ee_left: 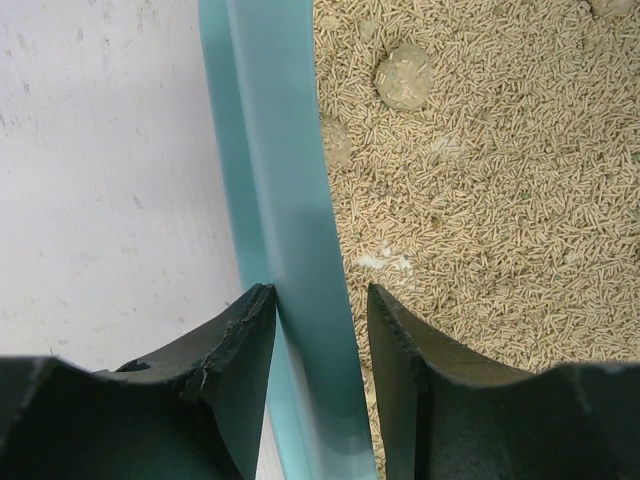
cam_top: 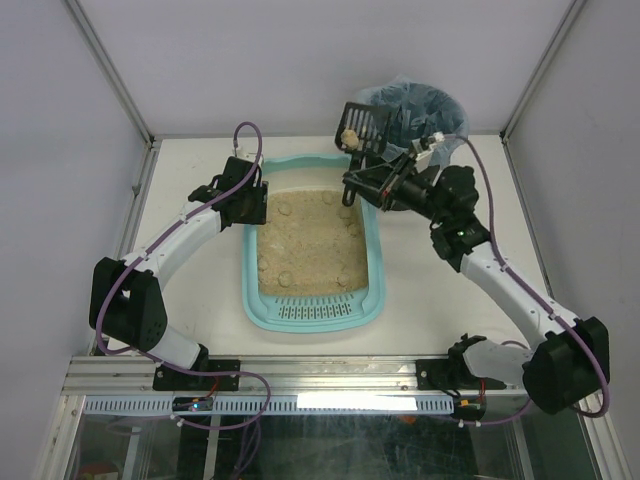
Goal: Clean the litter box
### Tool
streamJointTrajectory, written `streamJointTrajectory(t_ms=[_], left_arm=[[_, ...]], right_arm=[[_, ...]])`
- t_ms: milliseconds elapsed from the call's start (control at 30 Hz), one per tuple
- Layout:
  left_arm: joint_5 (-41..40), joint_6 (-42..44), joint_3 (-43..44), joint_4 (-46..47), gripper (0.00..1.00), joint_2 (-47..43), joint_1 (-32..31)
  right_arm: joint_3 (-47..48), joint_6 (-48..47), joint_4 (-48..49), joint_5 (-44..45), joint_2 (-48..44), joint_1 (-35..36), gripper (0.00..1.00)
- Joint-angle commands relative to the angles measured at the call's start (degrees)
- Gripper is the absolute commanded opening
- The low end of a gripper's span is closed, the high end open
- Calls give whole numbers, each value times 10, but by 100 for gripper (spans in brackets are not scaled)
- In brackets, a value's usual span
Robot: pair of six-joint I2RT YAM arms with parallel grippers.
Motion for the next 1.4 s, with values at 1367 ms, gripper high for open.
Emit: streamJointTrajectory(t_ms=[1367], left_arm=[[13,0,2,16,42,-24,-7]], right_arm=[[828,-702,-919,278,404,-209,0]])
